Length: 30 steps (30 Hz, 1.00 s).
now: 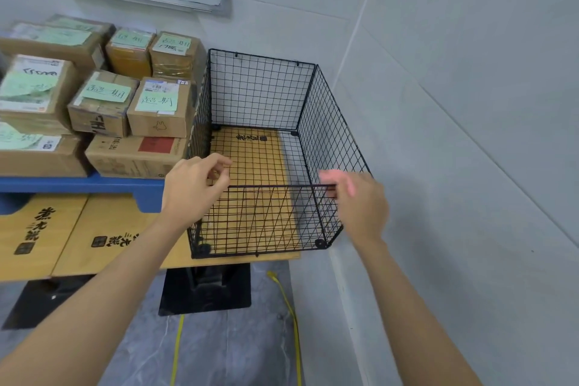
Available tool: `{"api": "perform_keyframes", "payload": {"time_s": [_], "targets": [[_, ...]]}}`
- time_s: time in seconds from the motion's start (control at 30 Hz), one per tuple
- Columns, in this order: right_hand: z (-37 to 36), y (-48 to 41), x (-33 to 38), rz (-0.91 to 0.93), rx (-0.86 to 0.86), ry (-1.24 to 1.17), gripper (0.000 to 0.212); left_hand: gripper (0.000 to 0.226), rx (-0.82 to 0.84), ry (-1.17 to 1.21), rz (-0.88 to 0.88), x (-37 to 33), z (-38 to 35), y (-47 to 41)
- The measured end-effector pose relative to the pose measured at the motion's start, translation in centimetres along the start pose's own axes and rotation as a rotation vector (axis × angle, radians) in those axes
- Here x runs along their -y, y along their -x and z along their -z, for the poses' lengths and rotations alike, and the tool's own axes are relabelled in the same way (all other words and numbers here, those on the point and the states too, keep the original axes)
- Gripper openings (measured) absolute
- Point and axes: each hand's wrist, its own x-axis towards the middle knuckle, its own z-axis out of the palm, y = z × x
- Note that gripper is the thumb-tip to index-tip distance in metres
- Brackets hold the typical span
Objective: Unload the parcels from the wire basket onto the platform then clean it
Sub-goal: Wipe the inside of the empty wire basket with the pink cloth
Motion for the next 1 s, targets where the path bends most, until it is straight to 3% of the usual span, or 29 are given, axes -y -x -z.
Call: {"api": "perform_keyframes", "payload": {"time_s": [0.07,0.2,0.3,0.43,0.53,0.77,1.0], "targets": [[0.5,-0.9,-2.0,-0.107,-0.037,0.023,0.047,0.014,-0.005,0.003,0.0,0.0,-0.1,0.0],[-0.3,-0.5,0.1,-0.201,-0.052,0.035,0.026,0.012,-0.007,0.0,0.02,0.0,-0.2,-0.1],[-1.3,1.4,3.5,-0.061,-0.038,0.075,0.036,0.012,-0.014,-0.002,0.031,-0.1,-0.2,-0.2],[-2.8,3.7,9.6,0.062,0.018,-0.014,0.017,0.012,-0.01,-0.018,0.043,-0.2,-0.1,-0.2],[-3.7,4.6,11.9,0.12,0.054,-0.006,0.017,0.011,-0.002,-0.039,0.036,-0.2,0.0,-0.2],[-2.3,2.9,7.8,0.251,0.069,0.025,0.019,0.011,0.031,-0.031,0.032,-0.4,0.2,-0.1],[1.3,-1.1,-2.6,-0.012,-0.024,0.123,0.014,0.012,0.019,0.002,0.015,-0.3,0.3,0.0]]}}
